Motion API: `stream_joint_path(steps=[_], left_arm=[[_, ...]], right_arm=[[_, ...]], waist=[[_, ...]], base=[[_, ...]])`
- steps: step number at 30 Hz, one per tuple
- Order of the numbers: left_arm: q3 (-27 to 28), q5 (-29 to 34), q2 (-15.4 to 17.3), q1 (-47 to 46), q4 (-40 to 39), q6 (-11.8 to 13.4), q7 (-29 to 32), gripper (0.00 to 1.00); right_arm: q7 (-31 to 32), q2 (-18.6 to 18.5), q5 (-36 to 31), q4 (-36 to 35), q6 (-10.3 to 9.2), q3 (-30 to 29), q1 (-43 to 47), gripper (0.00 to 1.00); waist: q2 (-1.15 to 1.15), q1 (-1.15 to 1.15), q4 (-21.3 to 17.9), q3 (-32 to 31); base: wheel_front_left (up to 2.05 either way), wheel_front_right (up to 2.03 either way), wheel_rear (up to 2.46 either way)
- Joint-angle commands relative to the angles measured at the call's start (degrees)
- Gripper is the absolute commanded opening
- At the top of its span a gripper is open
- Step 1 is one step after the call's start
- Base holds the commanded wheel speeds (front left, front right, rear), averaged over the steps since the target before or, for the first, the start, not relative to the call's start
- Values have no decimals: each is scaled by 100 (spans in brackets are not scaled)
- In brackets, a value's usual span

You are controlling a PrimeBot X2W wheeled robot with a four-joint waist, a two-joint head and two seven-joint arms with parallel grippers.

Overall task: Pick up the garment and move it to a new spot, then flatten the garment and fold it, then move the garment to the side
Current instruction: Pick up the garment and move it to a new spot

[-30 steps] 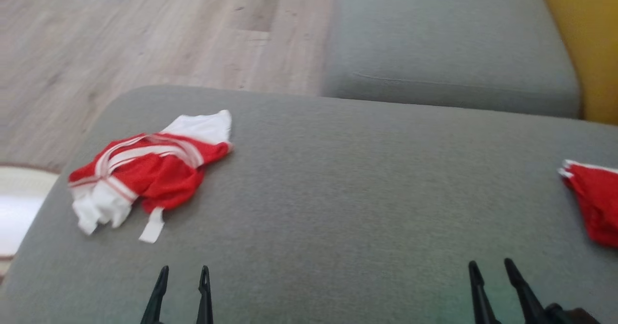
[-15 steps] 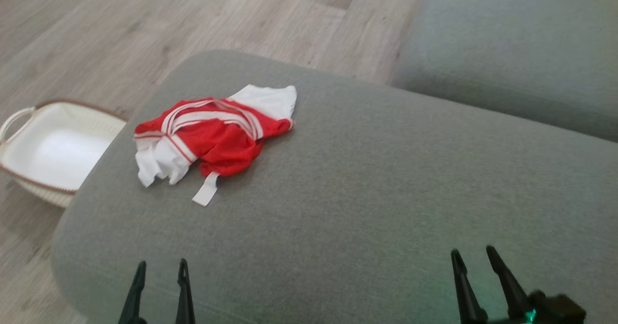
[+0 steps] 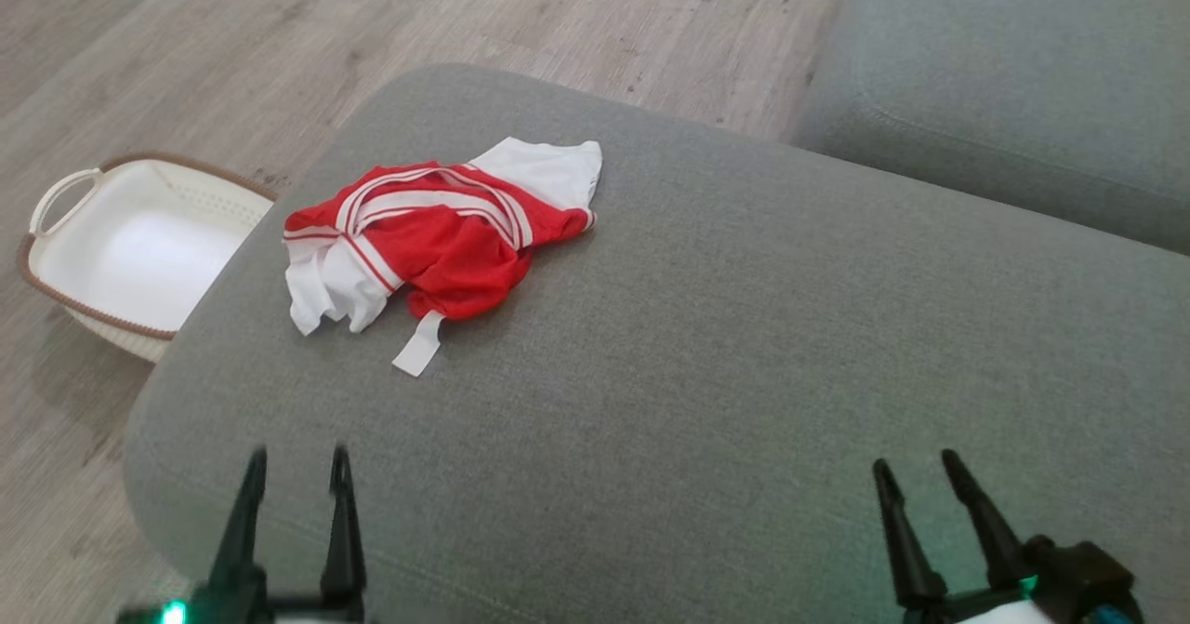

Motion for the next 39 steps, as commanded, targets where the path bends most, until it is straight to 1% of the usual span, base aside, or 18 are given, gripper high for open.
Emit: stream_joint_path(steps=[1, 6, 11, 15, 16, 17, 20, 22, 25, 28, 30, 34, 36, 39], left_arm=[[178, 74, 75, -597, -242, -82, -31, 100], [293, 100, 296, -1468, -363, -284, -31, 100], [548, 36, 582, -2707, -391, -443, -31, 100], [662, -39, 855, -3779, -19, -607, -31, 100], [662, -39, 855, -3779, -19, -607, -31, 100], [650, -71, 911, -4068, 147, -653, -31, 100], [527, -174, 1097, -4974, 846, -780, 1, 100], [426, -252, 1215, -5586, 1413, -834, 159, 100], [365, -314, 1388, -6395, 2380, -862, 568, 100], [447, -428, 1488, -7020, 3319, -856, 800, 100], [523, -532, 1528, -7305, 3979, -840, 1074, 100], [555, -675, 1652, -7633, 5191, -856, 1836, 100], [501, -696, 1694, -7705, 5608, -872, 2066, 100], [461, -815, 1615, -7716, 6086, -895, 2320, 100]], right_arm=[[-78, -172, 27, -218, -4, 6, -114, 100], [-78, -294, -91, -335, -4, -66, -84, 100], [-78, -661, -243, -413, -4, -4, -448, 100], [-78, -985, -322, -484, -4, -11, -829, 100], [-78, -985, -322, -484, -4, -11, -829, 100], [-78, -1060, -339, -506, -4, -26, -907, 100], [-78, -1265, -400, -559, -4, -80, -1101, 100], [-78, -1380, -430, -590, -4, -103, -1203, 100], [-78, -1517, -464, -659, -4, -111, -1345, 100], [-78, -1607, -487, -716, -4, -116, -1460, 100], [-78, -1636, -496, -738, -4, -145, -1520, 100], [-78, -1664, -504, -767, -4, -190, -1606, 100], [-78, -1663, -516, -776, -4, -219, -1614, 100], [-78, -1655, -541, -781, -4, -261, -1606, 100]], waist=[[0, 0, 49, 54], [0, 0, -71, 450], [0, 0, -360, 1235], [0, 0, -563, 1856], [0, 0, -563, 1856], [0, 0, -597, 1998], [0, 0, -690, 2383], [0, 0, -748, 2601], [0, 0, -853, 2856], [0, 0, -963, 3039], [0, 0, -1021, 3128], [0, 0, -1098, 3270], [0, 0, -1110, 3329], [0, 0, -1091, 3414]], base=[[0, 0, 0], [0, 0, 0], [0, 0, 0], [0, 0, 0], [0, 0, 0], [0, 0, 0], [0, 0, 0], [0, 0, 0], [0, 0, 0], [0, 0, 0], [0, 0, 0], [0, 0, 0], [0, 0, 0], [0, 0, 0]])
